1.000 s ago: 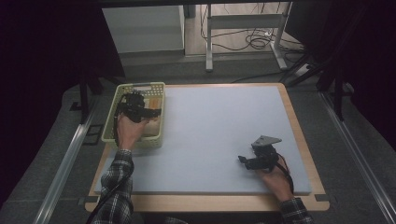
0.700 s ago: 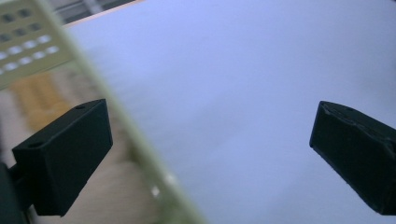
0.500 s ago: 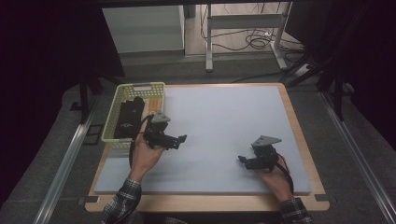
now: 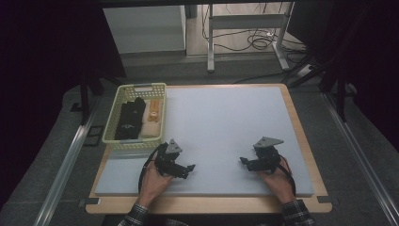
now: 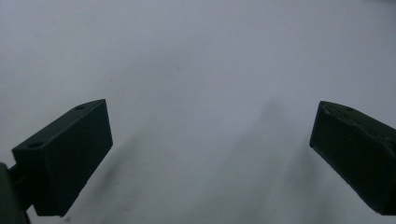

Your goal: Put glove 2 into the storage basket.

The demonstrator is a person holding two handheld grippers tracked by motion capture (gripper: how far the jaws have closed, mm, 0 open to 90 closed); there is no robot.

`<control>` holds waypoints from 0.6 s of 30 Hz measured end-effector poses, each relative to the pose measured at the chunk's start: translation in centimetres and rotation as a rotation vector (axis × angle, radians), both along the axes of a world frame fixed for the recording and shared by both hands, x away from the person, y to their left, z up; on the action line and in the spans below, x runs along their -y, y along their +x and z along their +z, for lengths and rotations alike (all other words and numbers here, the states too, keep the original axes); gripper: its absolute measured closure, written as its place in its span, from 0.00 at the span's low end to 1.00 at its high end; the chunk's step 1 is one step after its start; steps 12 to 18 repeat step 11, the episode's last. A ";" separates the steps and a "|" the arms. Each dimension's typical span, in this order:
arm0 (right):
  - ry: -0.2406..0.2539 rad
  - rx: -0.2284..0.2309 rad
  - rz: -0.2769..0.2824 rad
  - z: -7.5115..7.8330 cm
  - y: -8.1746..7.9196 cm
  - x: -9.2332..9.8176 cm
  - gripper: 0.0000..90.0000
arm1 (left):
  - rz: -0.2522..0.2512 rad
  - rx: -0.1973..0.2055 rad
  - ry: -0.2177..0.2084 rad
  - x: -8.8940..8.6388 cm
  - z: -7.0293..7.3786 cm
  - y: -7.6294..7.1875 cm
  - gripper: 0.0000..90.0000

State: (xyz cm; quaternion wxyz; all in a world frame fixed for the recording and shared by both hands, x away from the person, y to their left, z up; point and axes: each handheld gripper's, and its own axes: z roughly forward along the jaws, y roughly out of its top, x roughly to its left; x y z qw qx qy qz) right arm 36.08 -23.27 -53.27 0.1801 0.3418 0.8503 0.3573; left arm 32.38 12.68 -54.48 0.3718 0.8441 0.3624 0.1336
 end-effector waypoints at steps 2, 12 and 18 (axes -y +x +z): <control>0.000 -0.001 -0.001 0.0 0.0 0.0 0.23 | 0.014 -0.006 0.039 0.3 -0.3 0.0 0.00; 0.000 -0.002 -0.001 0.0 0.0 0.0 0.23 | 0.005 -0.032 0.043 0.4 -0.4 0.2 0.00; 0.000 -0.002 -0.001 0.0 0.0 0.0 0.23 | 0.005 -0.032 0.043 0.4 -0.4 0.2 0.00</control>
